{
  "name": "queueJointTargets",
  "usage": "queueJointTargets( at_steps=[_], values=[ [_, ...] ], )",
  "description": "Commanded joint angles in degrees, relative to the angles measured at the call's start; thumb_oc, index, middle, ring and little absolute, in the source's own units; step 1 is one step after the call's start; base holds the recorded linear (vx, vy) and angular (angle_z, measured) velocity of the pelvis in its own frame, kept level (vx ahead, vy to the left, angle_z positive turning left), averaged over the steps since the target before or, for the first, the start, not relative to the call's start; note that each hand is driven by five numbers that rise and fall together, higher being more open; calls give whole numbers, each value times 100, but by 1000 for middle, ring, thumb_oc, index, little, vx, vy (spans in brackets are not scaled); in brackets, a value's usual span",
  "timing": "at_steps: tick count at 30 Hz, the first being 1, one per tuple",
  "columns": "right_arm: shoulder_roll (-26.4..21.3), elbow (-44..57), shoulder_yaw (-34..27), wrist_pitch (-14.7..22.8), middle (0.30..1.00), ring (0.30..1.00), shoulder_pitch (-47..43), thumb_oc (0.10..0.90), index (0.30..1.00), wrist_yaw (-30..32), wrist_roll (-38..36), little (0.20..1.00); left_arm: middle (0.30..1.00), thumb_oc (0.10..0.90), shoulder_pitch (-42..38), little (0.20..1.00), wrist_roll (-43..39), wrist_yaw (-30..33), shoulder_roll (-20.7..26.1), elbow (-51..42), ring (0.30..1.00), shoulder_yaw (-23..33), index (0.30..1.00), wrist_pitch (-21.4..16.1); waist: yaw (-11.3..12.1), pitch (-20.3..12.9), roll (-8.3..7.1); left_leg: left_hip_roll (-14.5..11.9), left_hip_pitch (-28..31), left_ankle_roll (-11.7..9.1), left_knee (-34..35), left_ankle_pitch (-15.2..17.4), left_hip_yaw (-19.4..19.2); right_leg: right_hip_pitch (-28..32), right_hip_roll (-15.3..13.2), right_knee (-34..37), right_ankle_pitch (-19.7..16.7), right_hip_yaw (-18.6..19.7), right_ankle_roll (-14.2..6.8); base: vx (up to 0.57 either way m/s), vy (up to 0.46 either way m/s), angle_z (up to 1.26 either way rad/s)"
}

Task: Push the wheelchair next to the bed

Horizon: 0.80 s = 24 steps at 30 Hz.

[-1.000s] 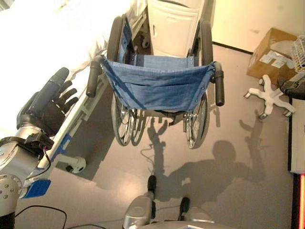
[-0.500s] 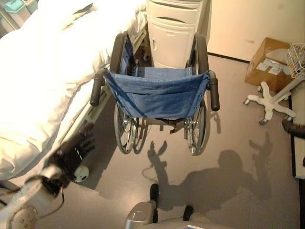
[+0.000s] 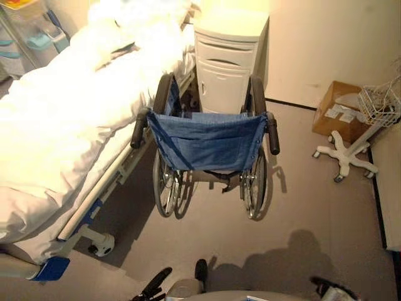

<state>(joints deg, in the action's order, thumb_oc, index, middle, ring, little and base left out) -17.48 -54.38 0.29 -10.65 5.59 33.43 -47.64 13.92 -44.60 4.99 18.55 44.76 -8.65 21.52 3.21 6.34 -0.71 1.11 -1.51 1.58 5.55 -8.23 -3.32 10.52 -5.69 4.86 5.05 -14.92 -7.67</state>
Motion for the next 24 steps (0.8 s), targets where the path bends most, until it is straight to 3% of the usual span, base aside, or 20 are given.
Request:
queueJointTargets(
  at_steps=[1, 3, 7, 12, 14, 19, 24],
  values=[
    [-244, -46, 319, 269, 900, 900, -361, 800, 900, -589, 275, 900, 900, 800, -625, 900, 26, 212, -58, 159, 900, 97, 900, -901, 165, 21, -19, -44, 500, -354, -55, 750, -5, -687, -34, -84, -827, -182, -110, 16, 32, 0],
    [44, -640, 563, 244, 900, 900, -399, 800, 900, -1327, 443, 900, 900, 800, -913, 900, 544, 454, -261, 938, 900, 85, 900, -1643, 143, -50, -28, -48, 474, -355, -55, 759, -24, -708, -47, -98, -811, -182, -101, 10, 38, 2],
    [330, -1207, 744, -106, 900, 900, -363, 800, 900, -2117, 506, 900, 900, 800, -1089, 900, 900, 413, -491, 1592, 900, 15, 900, -2047, 89, -112, -24, -54, 464, -349, -55, 781, -64, -711, -41, -116, -773, -181, -78, 5, 26, 2],
    [551, -1593, 1068, -31, 900, 900, -410, 800, 900, -2643, 1366, 900, 900, 800, -1169, 900, 804, 371, -736, 2386, 900, 39, 900, -1930, 41, -175, -1, -33, 490, -327, -55, 824, -93, -675, -39, -134, -714, -170, -48, 21, 45, -4],
    [592, -1617, 1185, -189, 900, 900, -415, 800, 900, -2777, 1502, 900, 900, 800, -1195, 900, 836, 335, -776, 2488, 900, -27, 900, -1812, 26, -197, 9, -24, 484, -315, -55, 826, -98, -687, -44, -155, -694, -169, -35, 2, 32, 3],
    [548, -1827, 1110, -659, 900, 900, -411, 800, 900, -3221, 1297, 900, 900, 800, -1170, 900, 760, 128, -809, 2624, 900, -75, 900, -1589, 31, -228, 16, 5, 504, -287, -55, 859, -66, -666, -32, -170, -665, -174, -24, 0, 10, -1],
    [557, -1931, 1052, -726, 900, 900, -437, 800, 900, -3505, 1157, 900, 900, 800, -1166, 900, 810, 83, -801, 2686, 900, -68, 900, -1447, 42, -274, 27, 16, 520, -272, -55, 862, -61, -665, -24, -204, -644, -161, -12, 0, 0, 0]
  ],
)
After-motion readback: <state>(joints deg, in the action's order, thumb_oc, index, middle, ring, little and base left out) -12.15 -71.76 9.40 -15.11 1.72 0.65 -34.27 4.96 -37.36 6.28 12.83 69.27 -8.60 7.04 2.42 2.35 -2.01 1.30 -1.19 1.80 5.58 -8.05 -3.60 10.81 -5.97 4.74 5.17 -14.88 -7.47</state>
